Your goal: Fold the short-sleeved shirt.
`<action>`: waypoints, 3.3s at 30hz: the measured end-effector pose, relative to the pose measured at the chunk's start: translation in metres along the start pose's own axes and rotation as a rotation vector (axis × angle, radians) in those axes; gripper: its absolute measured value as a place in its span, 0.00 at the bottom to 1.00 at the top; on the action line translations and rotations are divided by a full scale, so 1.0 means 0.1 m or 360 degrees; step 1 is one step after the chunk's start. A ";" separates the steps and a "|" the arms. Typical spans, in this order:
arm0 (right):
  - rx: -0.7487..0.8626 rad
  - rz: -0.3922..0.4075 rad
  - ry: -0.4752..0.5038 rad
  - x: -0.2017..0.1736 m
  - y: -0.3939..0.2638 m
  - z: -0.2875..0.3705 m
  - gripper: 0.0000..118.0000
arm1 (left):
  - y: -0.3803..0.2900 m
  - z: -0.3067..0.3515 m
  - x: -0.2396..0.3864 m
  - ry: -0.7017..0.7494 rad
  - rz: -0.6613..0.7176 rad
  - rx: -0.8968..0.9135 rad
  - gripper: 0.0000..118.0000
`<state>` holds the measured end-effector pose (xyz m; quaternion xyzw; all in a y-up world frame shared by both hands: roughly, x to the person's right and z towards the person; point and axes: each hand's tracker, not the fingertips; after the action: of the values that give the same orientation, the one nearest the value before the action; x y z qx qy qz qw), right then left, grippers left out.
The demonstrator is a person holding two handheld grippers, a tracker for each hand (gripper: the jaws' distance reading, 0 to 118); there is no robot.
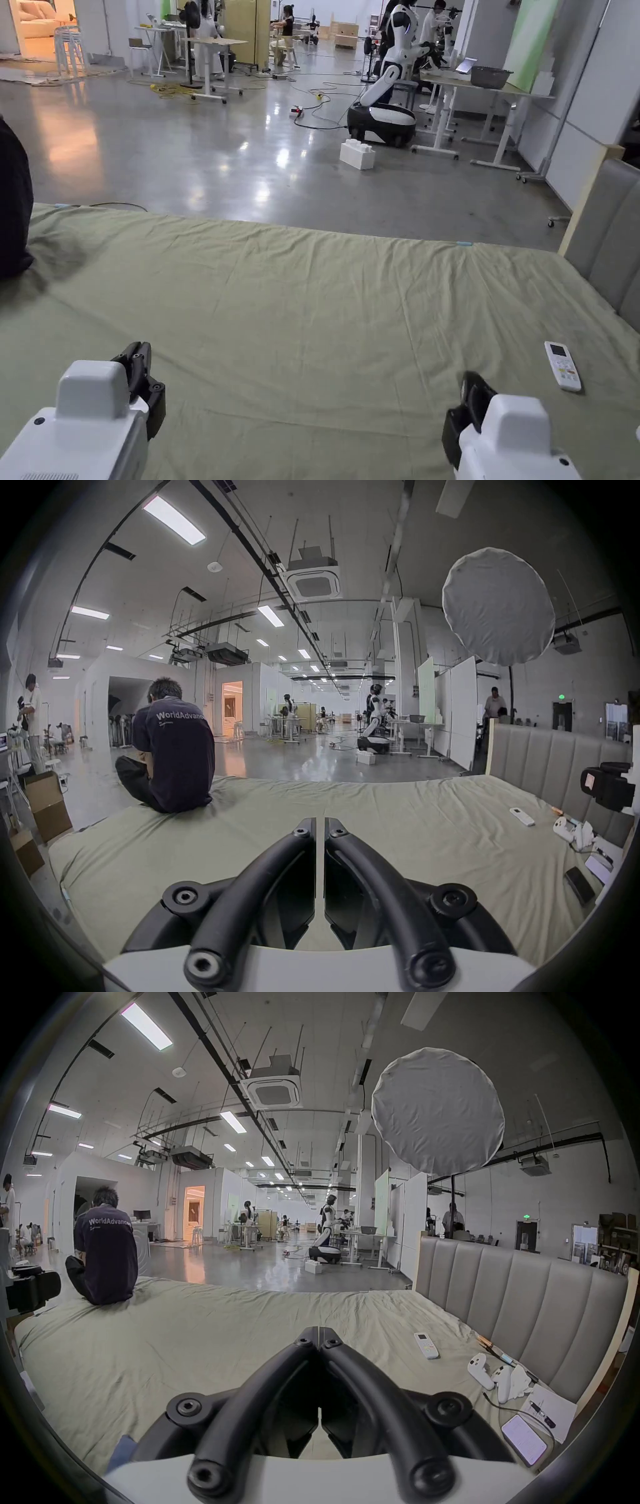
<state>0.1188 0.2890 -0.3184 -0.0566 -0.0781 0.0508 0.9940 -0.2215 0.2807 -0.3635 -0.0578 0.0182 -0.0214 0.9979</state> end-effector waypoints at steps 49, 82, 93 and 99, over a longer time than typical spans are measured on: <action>-0.0849 0.0091 0.0413 -1.15 -1.82 0.00 0.00 | -2.27 -0.89 -0.40 -0.1415 0.1353 -0.1682 0.30; -0.0199 0.0054 -0.0022 -0.06 0.05 -0.74 0.00 | -0.89 -1.03 -3.84 -0.0694 0.1023 -0.1545 0.15; -0.0309 0.0044 -0.0028 -0.02 -0.16 -0.73 0.00 | -0.83 -1.01 -4.15 -0.0169 0.0703 -0.1651 0.35; -0.0308 0.0035 -0.0008 -0.03 -0.15 -0.73 0.00 | -0.76 -0.98 -4.05 0.0112 0.0320 -0.1675 0.55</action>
<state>0.1291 0.2668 -0.3882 -0.1532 -0.0845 0.0540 0.9831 -0.6327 0.2125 -0.4379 -0.5474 0.0653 0.0843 0.8301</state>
